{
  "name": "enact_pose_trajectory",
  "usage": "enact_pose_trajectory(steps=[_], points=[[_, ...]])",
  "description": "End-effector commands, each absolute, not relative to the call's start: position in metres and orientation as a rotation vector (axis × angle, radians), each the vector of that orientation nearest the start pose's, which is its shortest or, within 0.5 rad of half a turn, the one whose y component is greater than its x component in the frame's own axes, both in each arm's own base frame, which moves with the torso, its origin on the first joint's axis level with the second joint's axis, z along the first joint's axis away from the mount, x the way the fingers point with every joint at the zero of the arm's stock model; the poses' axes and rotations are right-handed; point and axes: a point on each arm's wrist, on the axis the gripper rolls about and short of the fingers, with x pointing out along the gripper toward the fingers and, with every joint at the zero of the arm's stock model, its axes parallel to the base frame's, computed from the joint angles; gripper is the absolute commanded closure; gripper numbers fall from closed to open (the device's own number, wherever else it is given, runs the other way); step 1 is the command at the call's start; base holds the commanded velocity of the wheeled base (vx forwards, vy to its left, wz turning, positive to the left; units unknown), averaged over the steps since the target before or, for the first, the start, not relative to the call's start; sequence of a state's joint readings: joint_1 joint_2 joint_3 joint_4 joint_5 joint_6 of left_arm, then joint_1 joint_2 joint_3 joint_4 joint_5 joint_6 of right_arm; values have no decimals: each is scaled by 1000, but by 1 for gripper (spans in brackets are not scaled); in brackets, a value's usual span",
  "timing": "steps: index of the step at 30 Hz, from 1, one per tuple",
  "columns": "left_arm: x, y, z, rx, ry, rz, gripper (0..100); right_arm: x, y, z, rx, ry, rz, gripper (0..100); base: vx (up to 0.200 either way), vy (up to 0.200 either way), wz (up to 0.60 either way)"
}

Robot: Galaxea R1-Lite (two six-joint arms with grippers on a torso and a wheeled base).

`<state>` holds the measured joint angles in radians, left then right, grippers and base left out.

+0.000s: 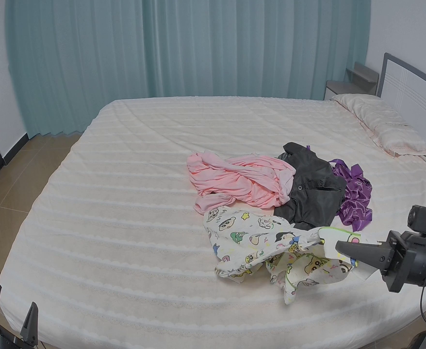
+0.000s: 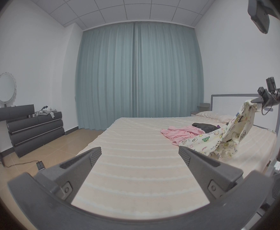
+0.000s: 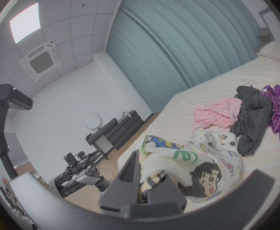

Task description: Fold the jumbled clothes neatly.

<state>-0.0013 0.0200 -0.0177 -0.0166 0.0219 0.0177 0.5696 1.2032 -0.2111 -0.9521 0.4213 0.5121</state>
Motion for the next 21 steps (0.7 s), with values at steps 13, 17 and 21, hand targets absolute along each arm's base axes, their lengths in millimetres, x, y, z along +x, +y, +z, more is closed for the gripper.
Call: enact_pose_trajectory(steps=[13, 17, 21], points=[[99, -47, 161, 0, 459, -785, 0, 129, 96, 180, 494, 281, 977, 100, 0, 0, 0], [139, -76, 136, 18, 567, -858, 0, 138, 102, 182, 498, 290, 971, 100, 0, 0, 0], [190, -122, 90, 50, 621, -854, 0, 153, 107, 176, 497, 325, 935, 100, 0, 0, 0]])
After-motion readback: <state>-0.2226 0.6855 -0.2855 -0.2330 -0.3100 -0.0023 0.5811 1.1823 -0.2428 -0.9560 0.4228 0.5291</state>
